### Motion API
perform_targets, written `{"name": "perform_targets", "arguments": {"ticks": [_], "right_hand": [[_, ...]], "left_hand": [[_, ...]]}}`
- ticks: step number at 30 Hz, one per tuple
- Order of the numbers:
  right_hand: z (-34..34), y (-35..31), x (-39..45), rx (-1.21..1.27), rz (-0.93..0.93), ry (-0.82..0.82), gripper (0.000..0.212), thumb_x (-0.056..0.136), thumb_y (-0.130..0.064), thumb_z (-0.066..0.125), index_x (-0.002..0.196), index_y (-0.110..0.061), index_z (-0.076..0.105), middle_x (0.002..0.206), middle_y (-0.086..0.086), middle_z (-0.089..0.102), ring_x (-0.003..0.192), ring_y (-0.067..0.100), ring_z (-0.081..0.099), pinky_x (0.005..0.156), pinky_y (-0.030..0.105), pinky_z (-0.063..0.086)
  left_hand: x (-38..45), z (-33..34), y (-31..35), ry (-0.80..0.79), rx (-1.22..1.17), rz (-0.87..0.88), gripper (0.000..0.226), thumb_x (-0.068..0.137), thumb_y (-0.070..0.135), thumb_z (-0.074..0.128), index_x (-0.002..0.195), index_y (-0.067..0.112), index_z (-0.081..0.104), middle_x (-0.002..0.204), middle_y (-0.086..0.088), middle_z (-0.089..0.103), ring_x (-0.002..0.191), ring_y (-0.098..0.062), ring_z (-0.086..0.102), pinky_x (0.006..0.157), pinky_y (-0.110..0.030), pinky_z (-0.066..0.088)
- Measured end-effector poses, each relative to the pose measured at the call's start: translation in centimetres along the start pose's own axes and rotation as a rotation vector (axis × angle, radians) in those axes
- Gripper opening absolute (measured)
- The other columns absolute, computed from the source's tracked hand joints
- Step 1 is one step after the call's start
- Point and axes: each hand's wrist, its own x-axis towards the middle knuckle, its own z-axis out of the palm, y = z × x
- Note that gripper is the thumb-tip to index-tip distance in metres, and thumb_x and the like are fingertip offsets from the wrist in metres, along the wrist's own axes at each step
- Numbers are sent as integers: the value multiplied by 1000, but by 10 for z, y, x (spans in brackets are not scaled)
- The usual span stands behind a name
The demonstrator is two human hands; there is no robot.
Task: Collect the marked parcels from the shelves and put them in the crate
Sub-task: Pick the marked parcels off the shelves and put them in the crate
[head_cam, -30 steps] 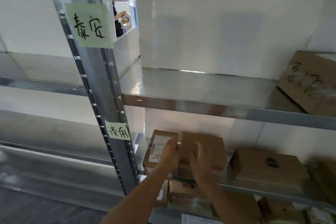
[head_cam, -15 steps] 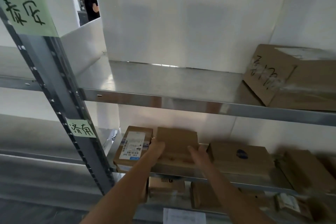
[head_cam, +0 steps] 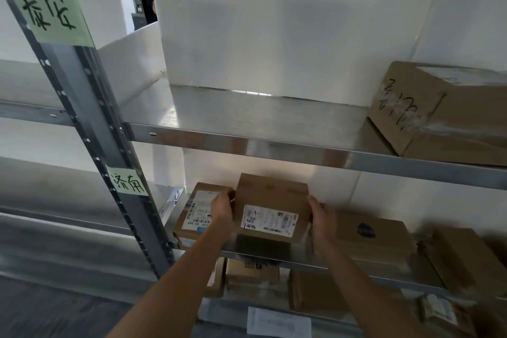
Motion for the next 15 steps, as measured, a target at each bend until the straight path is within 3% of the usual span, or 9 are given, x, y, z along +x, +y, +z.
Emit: {"name": "perform_targets", "arguments": {"ticks": [4, 9, 10, 12, 15], "right_hand": [[-4, -9, -2, 146, 69, -95, 27, 97, -27, 55, 98, -2, 66, 92, 13, 69, 76, 20, 67, 65, 26, 54], [-2, -10, -2, -4, 63, -215, 19, 96, -25, 55, 103, -13, 67, 94, 5, 72, 81, 15, 69, 57, 19, 51], [-2, -8, -1, -52, 58, -229, 18, 94, -22, 56, 106, -13, 67, 98, 6, 73, 85, 15, 69, 59, 19, 51], [-3, -3, 2, -134, 48, -232, 22, 92, -18, 58, 110, -7, 66, 104, 11, 71, 89, 17, 68, 63, 22, 51], [-4, 1, 3, -174, 42, -219, 25, 90, -21, 62, 108, -4, 66, 102, 10, 70, 92, 19, 66, 71, 25, 52]], "left_hand": [[-2, -5, -1, -55, -28, 1, 37, 99, 33, 38, 108, 11, 66, 103, -11, 71, 96, -27, 67, 78, -38, 56], [-10, -3, 3, -103, -11, -23, 34, 100, 35, 39, 101, 14, 66, 90, -7, 72, 80, -20, 68, 56, -25, 52], [-11, -2, 4, -104, 8, -25, 36, 100, 36, 38, 100, 13, 66, 88, -8, 73, 80, -21, 69, 58, -26, 55], [-10, -2, 4, -109, 42, -31, 40, 101, 37, 37, 102, 10, 66, 92, -11, 73, 89, -27, 69, 79, -37, 58], [-10, -2, 2, -105, 75, -38, 39, 100, 39, 36, 100, 13, 66, 99, -11, 72, 99, -29, 66, 94, -47, 52]]}}
